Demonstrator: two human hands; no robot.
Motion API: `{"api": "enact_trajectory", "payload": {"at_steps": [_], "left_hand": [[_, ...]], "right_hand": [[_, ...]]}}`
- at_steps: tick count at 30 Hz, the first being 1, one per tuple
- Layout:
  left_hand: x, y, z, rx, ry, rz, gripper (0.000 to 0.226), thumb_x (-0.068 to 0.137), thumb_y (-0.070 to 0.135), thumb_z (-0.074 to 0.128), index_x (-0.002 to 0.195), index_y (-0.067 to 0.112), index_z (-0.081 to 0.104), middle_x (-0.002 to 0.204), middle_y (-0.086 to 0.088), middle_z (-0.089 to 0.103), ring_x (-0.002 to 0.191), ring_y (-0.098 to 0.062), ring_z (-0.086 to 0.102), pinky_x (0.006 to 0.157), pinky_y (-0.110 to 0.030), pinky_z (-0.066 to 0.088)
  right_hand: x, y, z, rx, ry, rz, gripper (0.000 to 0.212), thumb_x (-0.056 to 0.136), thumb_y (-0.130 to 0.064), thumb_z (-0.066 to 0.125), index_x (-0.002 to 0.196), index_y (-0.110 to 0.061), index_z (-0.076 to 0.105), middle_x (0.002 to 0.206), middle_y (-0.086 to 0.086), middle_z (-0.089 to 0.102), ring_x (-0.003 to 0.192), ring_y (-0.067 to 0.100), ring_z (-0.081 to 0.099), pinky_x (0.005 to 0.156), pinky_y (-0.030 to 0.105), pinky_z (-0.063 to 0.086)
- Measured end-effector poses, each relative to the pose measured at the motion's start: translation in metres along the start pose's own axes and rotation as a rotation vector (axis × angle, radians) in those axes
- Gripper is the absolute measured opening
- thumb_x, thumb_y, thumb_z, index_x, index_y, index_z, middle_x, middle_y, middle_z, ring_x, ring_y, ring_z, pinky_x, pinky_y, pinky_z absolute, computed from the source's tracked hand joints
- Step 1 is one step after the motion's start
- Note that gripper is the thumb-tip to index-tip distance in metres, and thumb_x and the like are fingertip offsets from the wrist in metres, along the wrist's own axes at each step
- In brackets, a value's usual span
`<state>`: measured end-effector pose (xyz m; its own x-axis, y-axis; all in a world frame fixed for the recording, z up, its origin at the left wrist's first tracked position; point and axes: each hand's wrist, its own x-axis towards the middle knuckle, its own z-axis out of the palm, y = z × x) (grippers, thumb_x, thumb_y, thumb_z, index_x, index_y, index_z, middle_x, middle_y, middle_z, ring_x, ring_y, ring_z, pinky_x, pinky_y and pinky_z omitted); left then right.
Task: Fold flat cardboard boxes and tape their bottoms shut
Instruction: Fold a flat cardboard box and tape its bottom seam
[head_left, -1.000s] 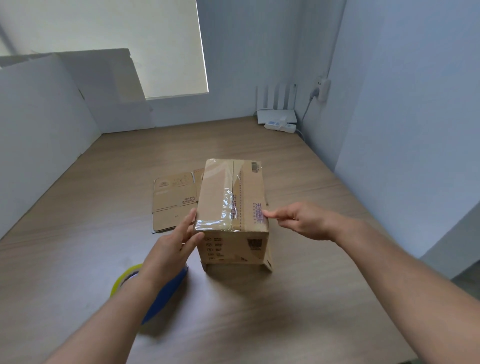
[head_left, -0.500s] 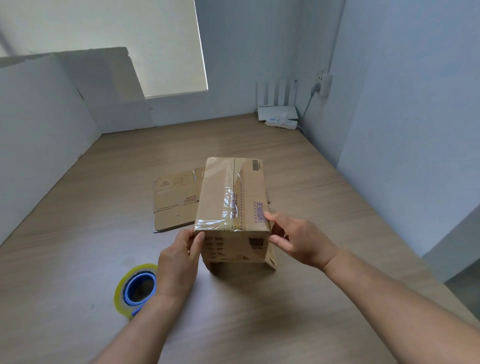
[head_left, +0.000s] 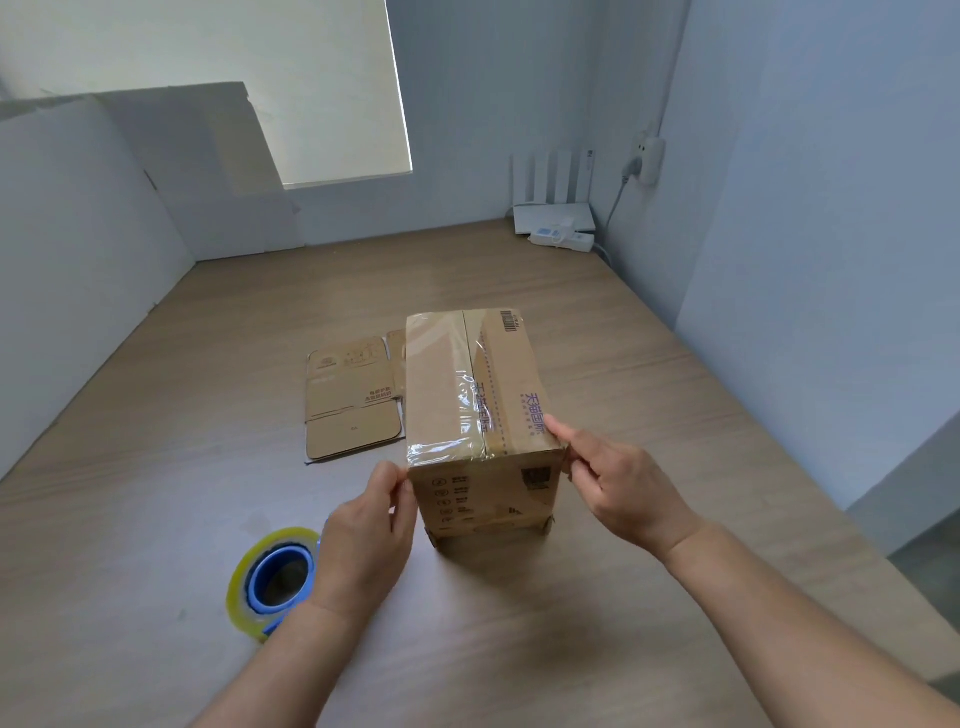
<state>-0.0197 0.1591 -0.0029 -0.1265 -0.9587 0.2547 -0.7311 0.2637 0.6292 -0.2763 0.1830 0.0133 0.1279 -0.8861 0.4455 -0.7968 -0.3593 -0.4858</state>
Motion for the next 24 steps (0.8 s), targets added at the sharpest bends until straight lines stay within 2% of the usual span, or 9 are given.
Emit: {"api": "enact_trajectory", "payload": {"at_steps": [3,5,8,10,11,13,16,20,24], "left_hand": [[0.016,-0.011,-0.014,0.12,-0.084,0.107,0.021,0.094,0.025,0.057,0.079,0.023,0.042,0.061,0.007,0.054,0.053,-0.021,0.047,0.051,-0.029,0.038],[0.027,-0.015,-0.017,0.12,-0.12,0.115,0.021,0.091,0.027,0.062,0.078,0.025,0.046,0.061,0.016,0.052,0.054,-0.011,0.047,0.052,-0.022,0.038],[0.037,-0.017,-0.018,0.027,-0.199,0.044,0.021,0.088,0.031,0.066,0.101,0.032,0.05,0.081,0.027,0.061,0.066,0.002,0.056,0.062,-0.007,0.037],[0.04,-0.016,-0.019,0.023,-0.25,0.08,0.049,0.088,0.031,0.066,0.131,0.038,0.042,0.094,0.027,0.061,0.077,0.003,0.059,0.073,-0.012,0.041],[0.041,-0.016,-0.02,0.038,-0.266,0.113,0.056,0.089,0.031,0.065,0.136,0.042,0.038,0.099,0.025,0.062,0.083,-0.002,0.062,0.077,-0.016,0.045],[0.042,-0.017,-0.022,0.06,-0.257,0.154,0.051,0.09,0.032,0.063,0.136,0.043,0.043,0.115,0.015,0.064,0.094,-0.011,0.065,0.085,-0.025,0.051],[0.042,-0.023,-0.021,0.053,-0.253,0.141,0.052,0.09,0.034,0.06,0.139,0.036,0.044,0.139,0.009,0.051,0.104,-0.017,0.063,0.089,-0.036,0.054],[0.042,-0.027,-0.015,0.016,-0.245,0.161,0.052,0.089,0.033,0.059,0.139,0.032,0.046,0.137,0.006,0.055,0.108,-0.017,0.063,0.09,-0.039,0.055],[0.044,-0.031,-0.012,-0.011,-0.209,0.156,0.052,0.085,0.039,0.058,0.136,0.034,0.049,0.135,0.009,0.055,0.103,-0.016,0.064,0.087,-0.034,0.056]], "right_hand": [[0.01,0.006,-0.009,-0.009,-0.105,-0.024,0.051,0.083,0.001,0.065,0.131,-0.013,0.057,0.113,0.006,0.07,0.097,0.012,0.059,0.082,0.009,0.038],[0.016,0.009,-0.011,-0.066,-0.171,0.006,0.049,0.086,-0.013,0.067,0.133,-0.018,0.055,0.108,0.003,0.071,0.089,0.019,0.064,0.078,0.017,0.042],[0.024,0.012,-0.013,-0.086,-0.208,0.043,0.044,0.089,-0.017,0.065,0.131,-0.017,0.055,0.095,0.007,0.07,0.081,0.028,0.064,0.074,0.031,0.046],[0.026,0.013,-0.014,-0.08,-0.206,0.028,0.042,0.088,-0.016,0.066,0.129,-0.014,0.057,0.097,0.007,0.07,0.081,0.027,0.065,0.074,0.035,0.05],[0.027,0.014,-0.014,-0.065,-0.202,0.026,0.042,0.087,-0.015,0.068,0.127,-0.013,0.058,0.098,0.007,0.07,0.082,0.025,0.065,0.076,0.035,0.051],[0.029,0.016,-0.015,0.006,-0.198,0.057,0.043,0.084,-0.013,0.071,0.125,-0.016,0.059,0.095,0.003,0.069,0.078,0.015,0.063,0.077,0.029,0.051],[0.028,0.017,-0.015,0.135,-0.241,0.133,0.054,0.082,-0.007,0.069,0.131,-0.025,0.054,0.086,-0.008,0.064,0.075,0.002,0.058,0.072,0.008,0.043],[0.028,0.021,-0.015,0.043,-0.249,0.094,0.054,0.086,-0.007,0.066,0.134,-0.024,0.051,0.084,-0.007,0.066,0.071,0.008,0.055,0.07,0.003,0.036],[0.034,0.022,-0.015,-0.033,-0.216,0.001,0.044,0.085,-0.012,0.07,0.127,-0.014,0.059,0.094,0.002,0.071,0.079,0.016,0.064,0.075,0.019,0.047]]}}
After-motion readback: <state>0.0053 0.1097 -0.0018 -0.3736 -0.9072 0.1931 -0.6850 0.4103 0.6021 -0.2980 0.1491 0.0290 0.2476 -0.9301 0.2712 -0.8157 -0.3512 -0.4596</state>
